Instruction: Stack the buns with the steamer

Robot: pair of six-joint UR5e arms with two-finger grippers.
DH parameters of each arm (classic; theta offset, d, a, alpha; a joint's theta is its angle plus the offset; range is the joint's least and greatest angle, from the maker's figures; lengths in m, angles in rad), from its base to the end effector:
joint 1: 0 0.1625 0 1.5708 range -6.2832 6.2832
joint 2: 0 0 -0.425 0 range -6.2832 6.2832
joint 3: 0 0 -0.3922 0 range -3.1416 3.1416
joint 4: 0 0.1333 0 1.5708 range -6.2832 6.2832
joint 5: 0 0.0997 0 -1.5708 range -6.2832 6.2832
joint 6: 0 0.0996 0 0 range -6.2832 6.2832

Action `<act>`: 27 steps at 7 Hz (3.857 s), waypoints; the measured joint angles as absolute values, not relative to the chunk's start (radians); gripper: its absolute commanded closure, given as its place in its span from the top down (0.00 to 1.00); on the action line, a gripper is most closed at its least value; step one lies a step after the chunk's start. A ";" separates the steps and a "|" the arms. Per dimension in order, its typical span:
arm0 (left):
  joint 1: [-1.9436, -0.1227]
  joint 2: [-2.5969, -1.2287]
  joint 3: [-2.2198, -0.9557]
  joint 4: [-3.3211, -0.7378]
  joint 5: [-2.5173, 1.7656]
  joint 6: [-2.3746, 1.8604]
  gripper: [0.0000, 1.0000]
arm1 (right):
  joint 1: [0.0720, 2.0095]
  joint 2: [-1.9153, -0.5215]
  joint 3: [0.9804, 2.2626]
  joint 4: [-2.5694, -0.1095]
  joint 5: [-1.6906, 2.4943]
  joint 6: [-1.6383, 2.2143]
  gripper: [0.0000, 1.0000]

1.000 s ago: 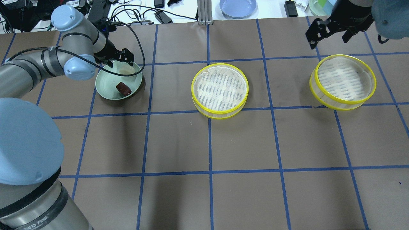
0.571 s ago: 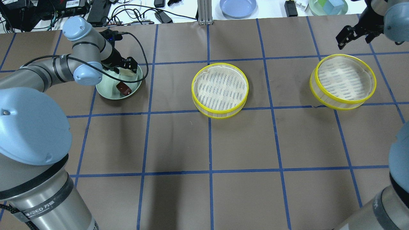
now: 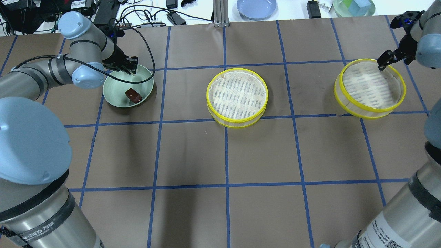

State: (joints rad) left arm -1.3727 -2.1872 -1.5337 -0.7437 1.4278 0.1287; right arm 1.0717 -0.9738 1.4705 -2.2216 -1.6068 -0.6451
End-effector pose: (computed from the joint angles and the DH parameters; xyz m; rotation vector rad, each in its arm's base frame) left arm -0.0079 -0.7102 0.2235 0.0777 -3.0136 0.4055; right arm -0.2200 -0.6745 0.2440 0.2163 -3.0157 0.1668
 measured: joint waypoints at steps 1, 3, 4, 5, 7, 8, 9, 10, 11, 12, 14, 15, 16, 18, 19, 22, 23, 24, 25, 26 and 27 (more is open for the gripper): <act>-1.402 -2.160 -1.534 -0.744 1.424 0.018 0.00 | 1.053 -0.967 1.476 -2.206 -1.610 -0.654 0.99; -1.522 -2.116 -1.535 -0.741 1.417 -0.223 0.00 | 1.023 -0.967 1.484 -2.133 -1.611 -0.672 0.54; -1.604 -2.104 -1.536 -0.738 1.411 -0.347 0.00 | 1.016 -0.967 1.486 -2.111 -1.611 -0.675 0.17; -1.682 -2.101 -1.539 -0.736 1.403 -0.451 0.23 | 1.014 -0.968 1.486 -2.102 -1.611 -0.678 0.00; -1.793 -2.102 -1.559 -0.736 1.395 -0.562 0.85 | 1.013 -0.966 1.483 -2.099 -1.606 -0.686 0.00; -1.820 -2.103 -1.584 -0.736 1.394 -0.575 1.00 | 1.013 -0.968 1.479 -2.099 -1.600 -0.685 0.00; -1.835 -2.103 -1.609 -0.736 1.393 -0.577 1.00 | 1.013 -0.974 1.475 -2.098 -1.596 -0.682 0.00; -1.841 -2.099 -1.624 -0.736 1.394 -0.575 1.00 | 1.016 -0.989 1.472 -2.095 -1.594 -0.679 0.00; -1.840 -2.092 -1.625 -0.740 1.394 -0.569 1.00 | 1.025 -1.010 1.472 -2.091 -1.593 -0.671 0.00; -1.821 -2.075 -1.616 -0.764 1.398 -0.539 1.00 | 1.041 -1.035 1.471 -2.075 -1.593 -0.658 0.00; -1.706 -2.023 -1.588 -0.867 1.405 -0.325 1.00 | 1.107 -1.089 1.472 -2.034 -1.594 -0.591 0.00; -1.631 -1.995 -1.583 -0.918 1.408 -0.191 1.00 | 1.161 -1.110 1.475 -2.018 -1.596 -0.519 0.00; -1.561 -1.975 -1.584 -0.959 1.417 -0.078 1.00 | 1.219 -1.135 1.478 -1.985 -1.596 -0.426 0.00; -1.441 -1.982 -1.599 -0.982 1.438 0.175 1.00 | 1.353 -1.170 1.486 -1.926 -1.600 -0.216 0.00; -1.397 -1.993 -1.624 -0.983 1.440 0.278 1.00 | 1.431 -1.176 1.487 -1.920 -1.602 -0.111 0.00; -1.344 -2.045 -1.689 -0.946 1.440 0.379 0.80 | 1.622 -1.172 1.488 -1.928 -1.595 0.211 0.00; -1.340 -2.068 -1.692 -0.923 1.440 0.388 0.56 | 1.675 -1.166 1.491 -1.933 -1.595 0.304 0.00; -1.339 -2.085 -1.692 -0.912 1.440 0.391 0.22 | 1.709 -1.161 1.501 -1.936 -1.596 0.380 0.00; -1.338 -2.096 -1.689 -0.908 1.441 0.388 0.01 | 1.729 -1.159 1.521 -1.950 -1.600 0.430 0.00; -1.338 -2.101 -1.683 -0.906 1.441 0.385 0.00 | 1.739 -1.158 1.540 -1.973 -1.603 0.447 0.00; -1.337 -2.103 -1.675 -0.905 1.442 0.384 0.00 | 1.742 -1.157 1.550 -1.986 -1.608 0.447 0.00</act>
State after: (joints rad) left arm -1.3373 -2.1025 -1.6749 -0.9055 1.4416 0.3840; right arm 1.7425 -1.1573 1.5500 -1.9861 -1.6077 0.4470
